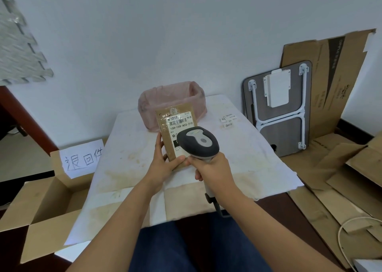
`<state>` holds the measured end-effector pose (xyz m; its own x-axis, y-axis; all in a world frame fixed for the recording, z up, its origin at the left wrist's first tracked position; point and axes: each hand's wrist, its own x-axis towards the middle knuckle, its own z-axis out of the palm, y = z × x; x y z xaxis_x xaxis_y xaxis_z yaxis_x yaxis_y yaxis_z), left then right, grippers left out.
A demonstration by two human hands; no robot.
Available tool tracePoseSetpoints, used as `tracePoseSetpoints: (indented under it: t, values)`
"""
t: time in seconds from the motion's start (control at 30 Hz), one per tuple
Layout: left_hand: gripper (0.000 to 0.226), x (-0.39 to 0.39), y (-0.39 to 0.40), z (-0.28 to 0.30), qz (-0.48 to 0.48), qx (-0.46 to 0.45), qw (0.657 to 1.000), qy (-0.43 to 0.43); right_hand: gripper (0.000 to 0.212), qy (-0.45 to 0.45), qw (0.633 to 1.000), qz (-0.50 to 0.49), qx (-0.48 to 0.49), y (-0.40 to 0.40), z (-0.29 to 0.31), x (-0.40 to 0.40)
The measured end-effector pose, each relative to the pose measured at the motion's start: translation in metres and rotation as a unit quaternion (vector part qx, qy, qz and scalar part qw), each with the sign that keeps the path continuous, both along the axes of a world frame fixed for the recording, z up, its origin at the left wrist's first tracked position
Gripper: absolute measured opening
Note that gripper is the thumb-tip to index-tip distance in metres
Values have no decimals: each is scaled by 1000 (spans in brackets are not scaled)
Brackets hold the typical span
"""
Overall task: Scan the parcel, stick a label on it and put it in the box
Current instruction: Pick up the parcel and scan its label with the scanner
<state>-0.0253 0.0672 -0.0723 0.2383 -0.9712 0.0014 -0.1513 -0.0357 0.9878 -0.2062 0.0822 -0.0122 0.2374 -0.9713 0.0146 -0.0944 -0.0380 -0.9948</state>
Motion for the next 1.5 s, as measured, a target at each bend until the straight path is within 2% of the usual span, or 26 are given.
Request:
tracePoseSetpoints:
  t: [0.4,0.53,0.8,0.93,1.5]
  values:
    - [107,1,-3,3,2,10,1000,9,10,19,1000,-4,-16,-2,2,2]
    - [105,1,-3,3,9,14,1000,9,18,19,1000,-5,-16,-3,0,3]
    - [107,2,-5,1,12,28,1000,3,7,12,1000,-6,-25,-3,-3,4]
    - [107,2,-6,1,11,27,1000,5,23,-7,1000,-14,-17,-3,-4,7]
    - [108,3,-6,0,6,19,1000,21,25,-7,999,-21,-32,-6,-4,4]
